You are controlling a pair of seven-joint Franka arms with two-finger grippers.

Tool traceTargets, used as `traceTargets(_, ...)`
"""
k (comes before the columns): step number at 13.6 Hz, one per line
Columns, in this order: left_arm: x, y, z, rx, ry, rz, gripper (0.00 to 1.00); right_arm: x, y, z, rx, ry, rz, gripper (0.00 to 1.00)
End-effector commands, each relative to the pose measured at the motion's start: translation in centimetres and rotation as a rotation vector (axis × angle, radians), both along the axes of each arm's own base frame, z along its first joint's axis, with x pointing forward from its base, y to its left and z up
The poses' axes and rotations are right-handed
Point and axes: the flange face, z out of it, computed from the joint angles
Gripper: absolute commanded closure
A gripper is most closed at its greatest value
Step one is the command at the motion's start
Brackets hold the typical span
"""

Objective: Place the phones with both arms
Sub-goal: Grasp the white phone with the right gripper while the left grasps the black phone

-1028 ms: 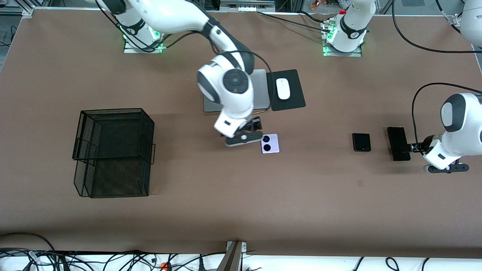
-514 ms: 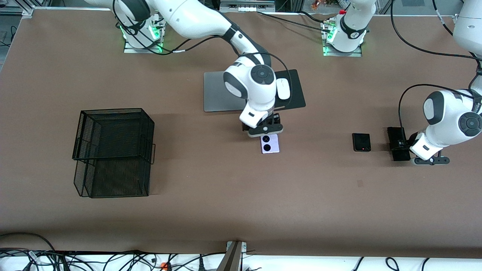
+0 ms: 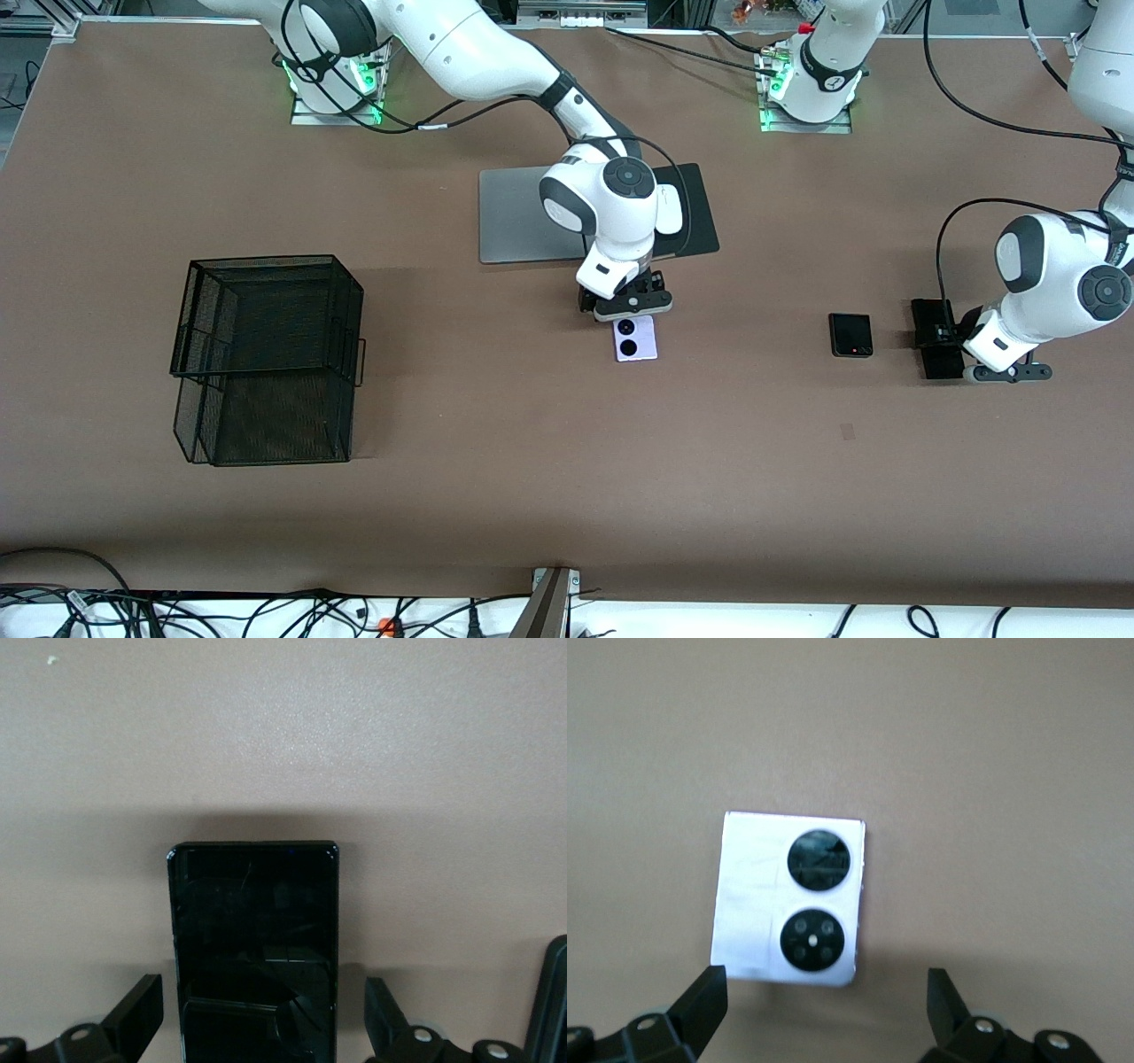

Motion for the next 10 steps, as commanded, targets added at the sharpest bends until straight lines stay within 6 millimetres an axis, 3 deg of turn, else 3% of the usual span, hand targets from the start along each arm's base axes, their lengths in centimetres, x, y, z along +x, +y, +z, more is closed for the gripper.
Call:
traceTargets(1,-0.4,0.8,-0.6,-0.002,-0.016,-0.020,0.00,0.6,0.5,-1.2,0.035,-0.063,-0.029,0.00)
traceTargets(9,-0.6,0.8,-1.7,-0.016,-0.004,-0.013,0.00,-0.2,1.6,-1.7,0.103,-0.085,-0.069,0.00)
traceTargets(10,-0.7,0.8,-1.7,-0.016,-0.002,-0.013,0.12,-0.2,1.6,-1.7,0.103,-0.085,-0.069,0.00)
